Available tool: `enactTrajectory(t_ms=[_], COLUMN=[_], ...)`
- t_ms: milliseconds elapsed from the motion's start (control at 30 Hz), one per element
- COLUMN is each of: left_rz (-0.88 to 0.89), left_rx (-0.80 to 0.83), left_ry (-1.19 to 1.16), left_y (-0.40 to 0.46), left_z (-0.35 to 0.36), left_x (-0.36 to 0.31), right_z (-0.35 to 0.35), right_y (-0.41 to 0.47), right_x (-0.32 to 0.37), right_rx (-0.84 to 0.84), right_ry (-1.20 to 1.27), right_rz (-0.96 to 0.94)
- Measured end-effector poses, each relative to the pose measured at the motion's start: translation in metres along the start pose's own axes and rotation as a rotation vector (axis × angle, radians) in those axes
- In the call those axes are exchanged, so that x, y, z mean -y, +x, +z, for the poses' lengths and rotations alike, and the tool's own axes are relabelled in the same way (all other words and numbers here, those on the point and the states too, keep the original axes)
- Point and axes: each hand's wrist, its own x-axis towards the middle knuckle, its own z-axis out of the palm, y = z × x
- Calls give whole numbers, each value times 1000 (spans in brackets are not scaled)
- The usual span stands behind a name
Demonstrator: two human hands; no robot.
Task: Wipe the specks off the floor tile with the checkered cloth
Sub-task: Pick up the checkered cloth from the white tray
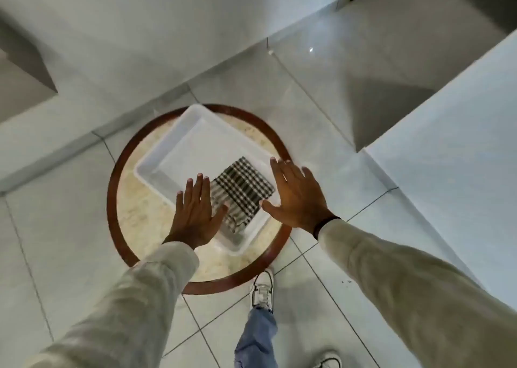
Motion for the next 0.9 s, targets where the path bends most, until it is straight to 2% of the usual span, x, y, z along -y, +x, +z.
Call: enactTrajectory(t_ms=[133,333,400,467,500,600,733,800,900], left_rz=[-154,-716,-875,-999,-1015,-869,-606,-469,-296], left_rx=[26,-55,-128,-185,-192,-103,-120,-112,-51], left_ry=[-239,-659,-891,-1157,-1209,-1148,-1208,-1220,-1203], left_y=[61,103,111,118,118,102,60,35,-4], left_z=[23,64,72,75,75,68,38,23,16], left_x=[4,-21,-26,-24,-22,-20,-45,-67,-109], right_z=[49,95,104,108,107,96,58,37,-1], right_y=[66,121,129,133,133,126,87,57,-4], right_x=[19,36,38,36,35,29,18,8,-9], right_rx=[99,145,154,200,227,296,331,326,247], right_ry=[126,195,267,383,462,756,1149,1235,1197], right_rz=[5,199,254,317,361,489,581,577,535])
